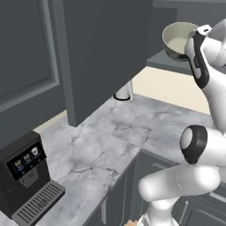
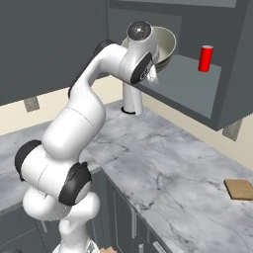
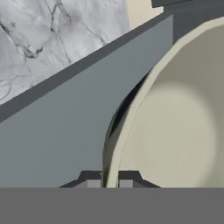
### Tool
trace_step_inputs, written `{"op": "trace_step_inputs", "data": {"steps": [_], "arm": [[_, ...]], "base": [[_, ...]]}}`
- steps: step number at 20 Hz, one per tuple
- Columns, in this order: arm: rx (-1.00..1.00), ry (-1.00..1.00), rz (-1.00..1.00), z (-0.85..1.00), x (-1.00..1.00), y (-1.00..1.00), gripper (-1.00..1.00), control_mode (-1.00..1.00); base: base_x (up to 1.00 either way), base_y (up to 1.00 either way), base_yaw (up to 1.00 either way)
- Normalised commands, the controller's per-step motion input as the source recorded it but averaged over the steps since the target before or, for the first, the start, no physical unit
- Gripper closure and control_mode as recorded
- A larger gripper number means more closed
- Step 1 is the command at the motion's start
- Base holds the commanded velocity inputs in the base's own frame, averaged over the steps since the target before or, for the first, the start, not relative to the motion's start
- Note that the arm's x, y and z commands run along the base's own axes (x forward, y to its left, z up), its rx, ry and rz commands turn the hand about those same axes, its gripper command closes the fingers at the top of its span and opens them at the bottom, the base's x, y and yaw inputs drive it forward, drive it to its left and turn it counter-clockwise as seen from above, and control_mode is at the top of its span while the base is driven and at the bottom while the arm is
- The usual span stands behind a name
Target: Pick the mug and place it in the sink. Pick the bowl and place it in the open cabinet and then close the cabinet.
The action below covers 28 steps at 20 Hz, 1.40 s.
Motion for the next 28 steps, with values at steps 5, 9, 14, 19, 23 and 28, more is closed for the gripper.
{"op": "trace_step_inputs", "data": {"steps": [5,9,14,19,23,28], "arm": [[0.0,0.0,0.0,-0.03,0.05,0.0,-1.0,-1.0],[0.0,0.0,0.0,0.0,0.01,-0.03,-1.0,-1.0],[0.0,-0.08,0.0,0.07,0.0,-0.01,-1.0,-1.0],[0.0,-0.19,0.0,0.24,0.0,0.0,-1.0,-1.0],[0.0,-0.23,0.0,0.17,-0.05,0.0,-1.0,-1.0],[0.0,-0.15,0.05,0.0,-0.66,0.0,-1.0,-1.0]], "base": [[0.0,0.0,0.0],[0.0,0.0,0.0],[0.0,0.0,0.0],[0.0,0.0,0.0],[0.0,0.0,0.0],[0.0,0.0,0.0]]}}
